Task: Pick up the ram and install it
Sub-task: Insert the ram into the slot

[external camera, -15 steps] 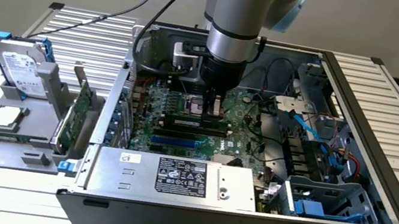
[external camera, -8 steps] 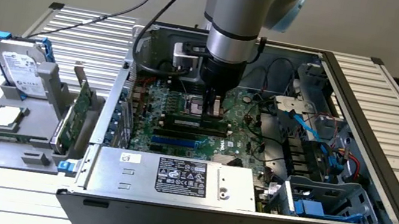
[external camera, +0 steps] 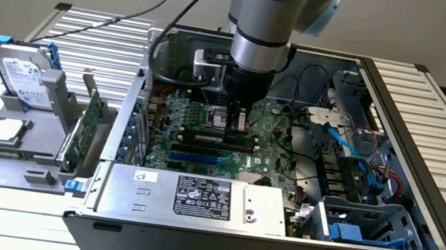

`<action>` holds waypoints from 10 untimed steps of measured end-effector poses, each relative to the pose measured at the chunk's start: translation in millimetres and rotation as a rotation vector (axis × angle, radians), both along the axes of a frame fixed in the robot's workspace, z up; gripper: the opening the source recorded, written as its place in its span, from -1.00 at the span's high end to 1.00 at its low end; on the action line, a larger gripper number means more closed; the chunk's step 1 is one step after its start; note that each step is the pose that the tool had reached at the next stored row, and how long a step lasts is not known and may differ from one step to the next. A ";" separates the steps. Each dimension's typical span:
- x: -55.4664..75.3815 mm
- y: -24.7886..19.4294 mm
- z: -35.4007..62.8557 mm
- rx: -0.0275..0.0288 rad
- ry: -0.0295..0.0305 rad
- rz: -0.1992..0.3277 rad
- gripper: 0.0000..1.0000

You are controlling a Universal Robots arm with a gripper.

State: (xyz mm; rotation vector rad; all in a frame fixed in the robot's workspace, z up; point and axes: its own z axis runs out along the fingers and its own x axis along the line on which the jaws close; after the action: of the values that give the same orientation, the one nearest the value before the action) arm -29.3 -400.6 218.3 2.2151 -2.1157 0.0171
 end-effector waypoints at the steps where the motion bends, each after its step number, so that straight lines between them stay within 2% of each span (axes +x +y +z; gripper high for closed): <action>1: 0.0 0.0 -0.4 -0.0001 0.0000 0.000 0.73; 10: 0.0 0.0 -1.7 -0.0004 0.0004 0.000 0.69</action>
State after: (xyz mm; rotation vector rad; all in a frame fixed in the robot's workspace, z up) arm -29.3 -400.6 216.6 2.2142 -2.1157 0.0171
